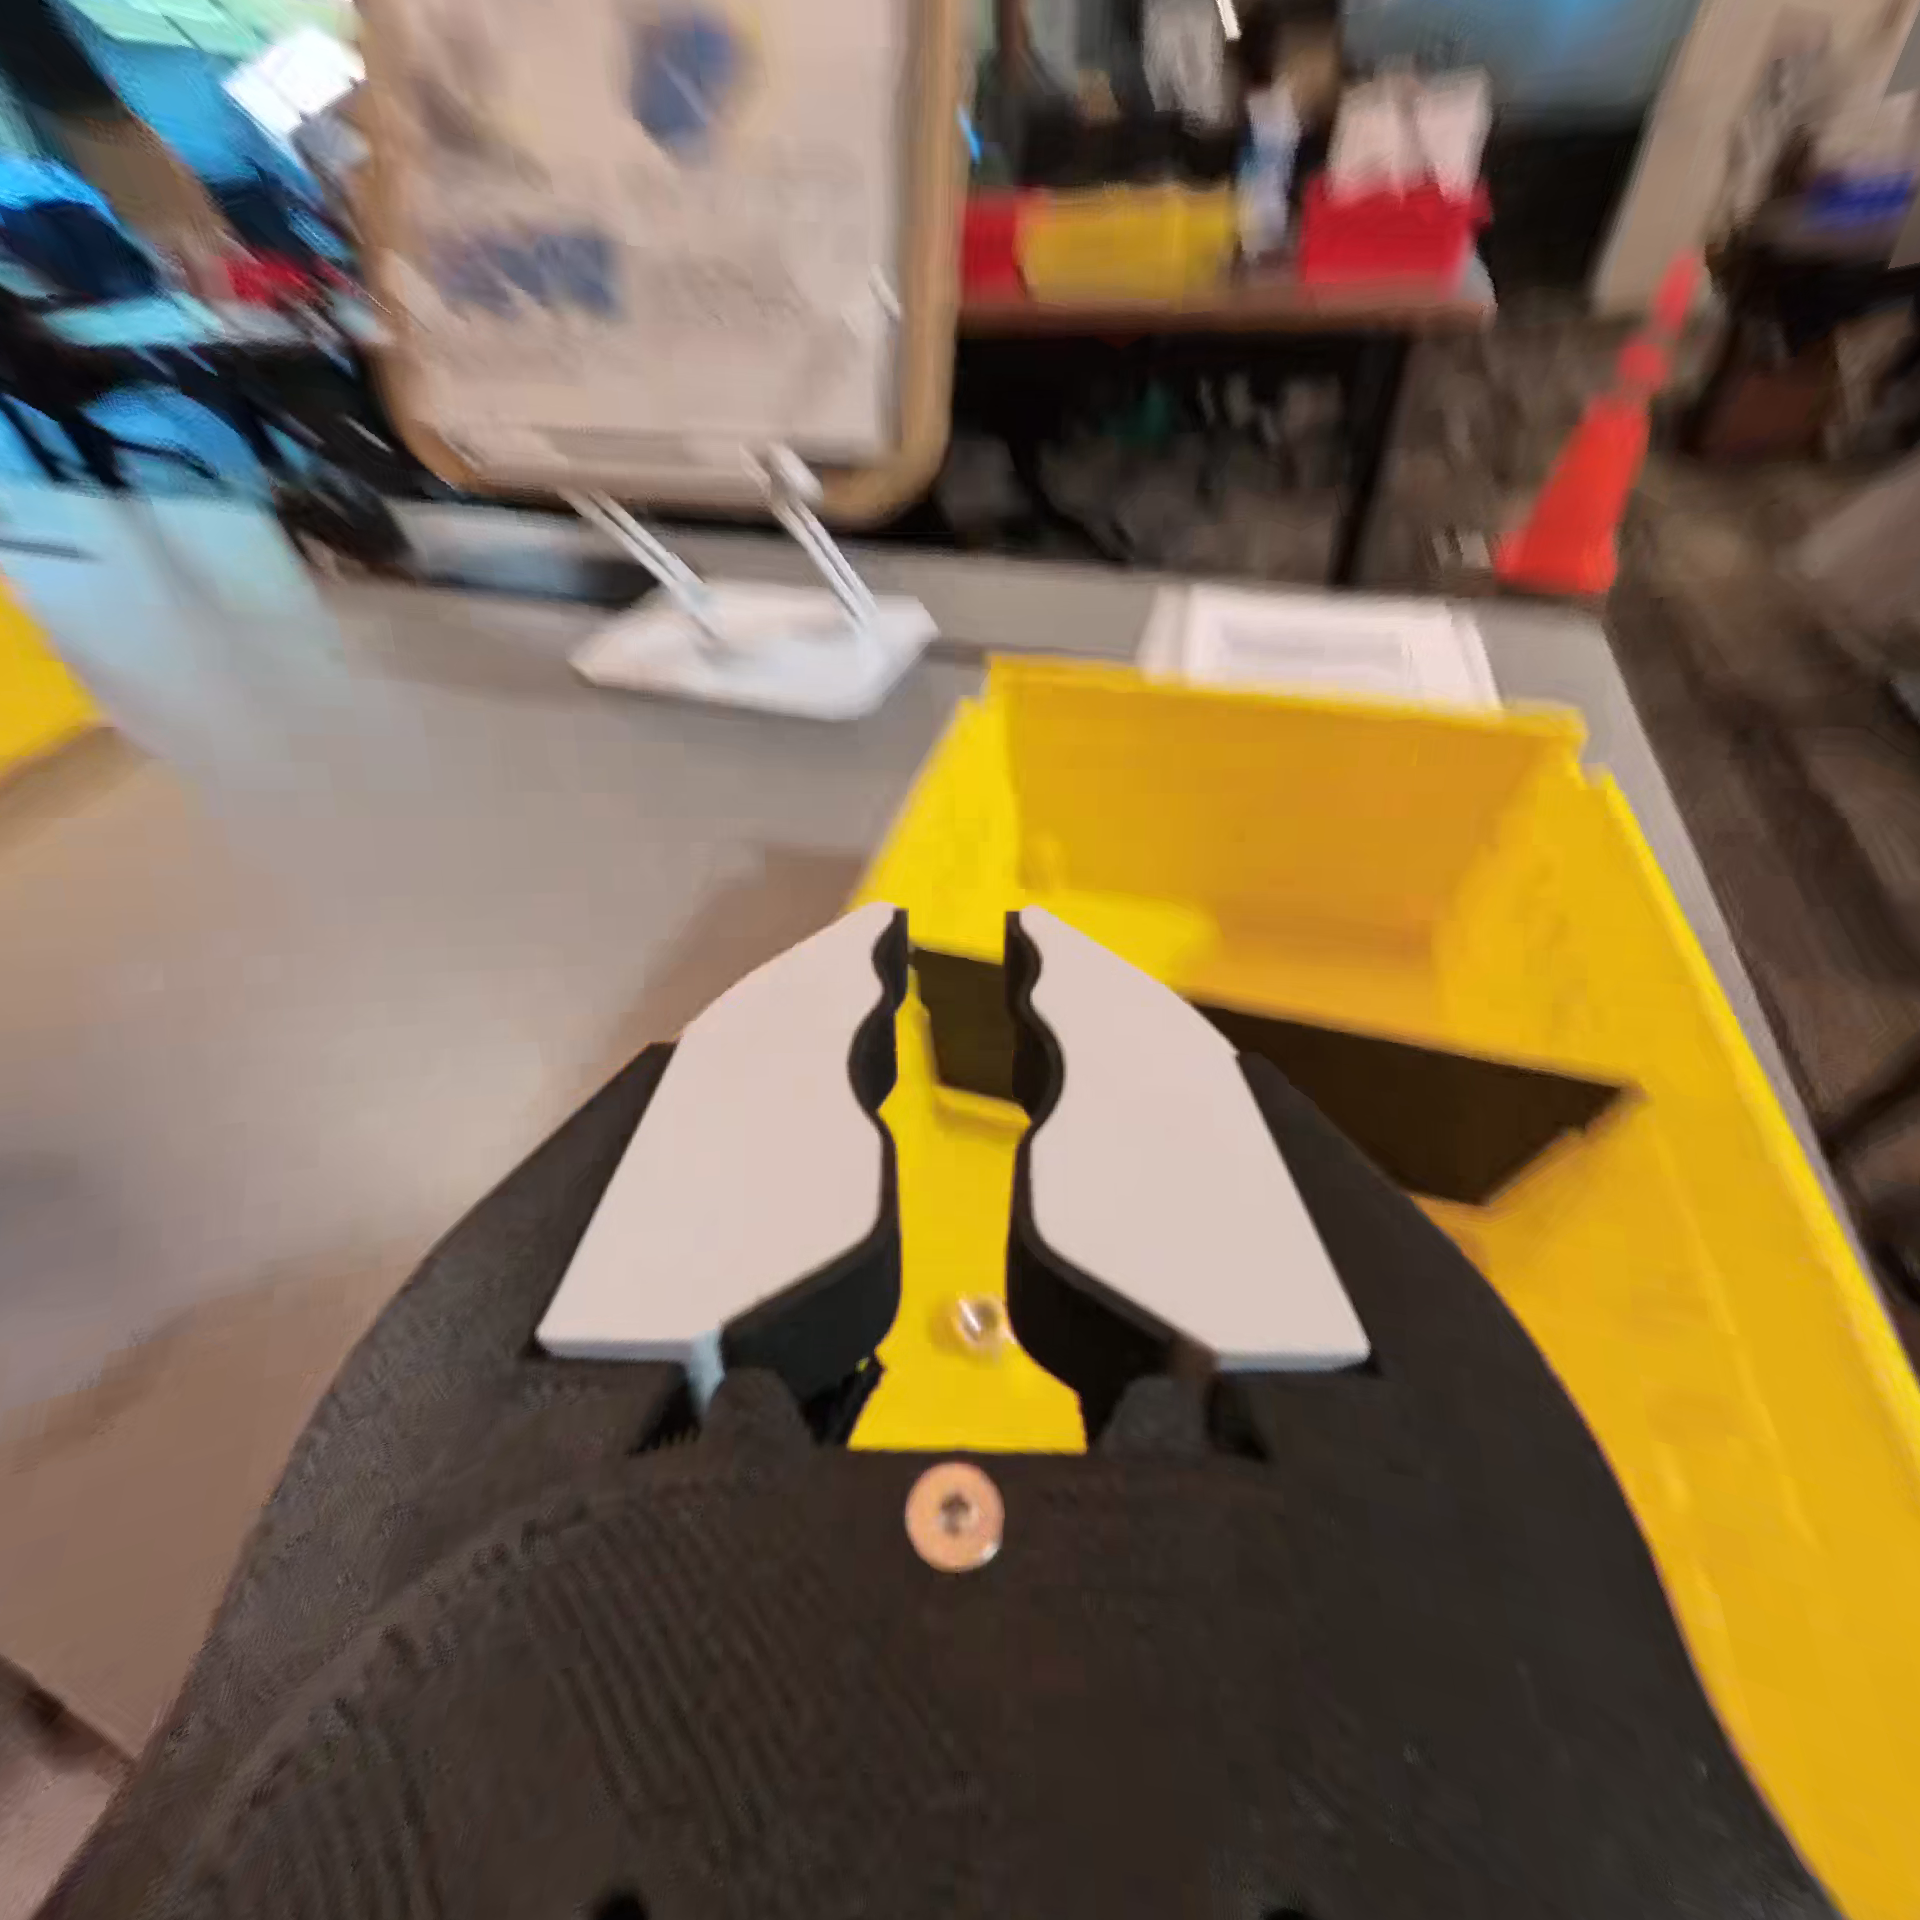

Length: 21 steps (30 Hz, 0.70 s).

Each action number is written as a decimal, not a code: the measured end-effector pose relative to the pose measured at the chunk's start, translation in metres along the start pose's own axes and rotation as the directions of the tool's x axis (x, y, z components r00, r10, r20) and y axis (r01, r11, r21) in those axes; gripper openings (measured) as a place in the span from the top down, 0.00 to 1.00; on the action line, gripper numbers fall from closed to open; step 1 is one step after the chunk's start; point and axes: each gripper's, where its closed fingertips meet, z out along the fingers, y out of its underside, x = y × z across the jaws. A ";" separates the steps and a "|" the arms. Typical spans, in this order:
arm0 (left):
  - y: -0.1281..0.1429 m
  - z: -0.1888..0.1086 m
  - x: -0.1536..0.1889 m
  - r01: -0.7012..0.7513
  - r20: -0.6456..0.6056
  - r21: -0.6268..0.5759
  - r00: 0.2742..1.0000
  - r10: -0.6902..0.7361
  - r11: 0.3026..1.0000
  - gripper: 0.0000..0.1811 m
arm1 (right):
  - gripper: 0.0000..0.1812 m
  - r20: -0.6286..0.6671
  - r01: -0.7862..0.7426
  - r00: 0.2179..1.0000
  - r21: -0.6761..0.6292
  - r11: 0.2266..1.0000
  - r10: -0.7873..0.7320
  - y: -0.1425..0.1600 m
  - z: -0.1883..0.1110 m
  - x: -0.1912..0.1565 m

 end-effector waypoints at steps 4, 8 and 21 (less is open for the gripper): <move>0.000 0.000 0.001 -0.006 0.001 -0.001 1.000 0.006 1.000 0.90 | 0.93 0.187 0.086 0.974 0.203 0.975 -0.125 -0.045 -0.004 -0.089; 0.001 0.001 0.004 -0.015 -0.006 -0.004 1.000 0.015 1.000 0.90 | 0.94 0.439 0.006 0.893 0.210 0.978 -0.099 -0.031 0.013 -0.188; 0.011 0.013 0.028 -0.010 -0.065 -0.063 0.998 0.006 0.998 0.90 | 0.85 0.762 -0.130 0.622 -0.130 0.983 0.183 0.042 0.034 -0.317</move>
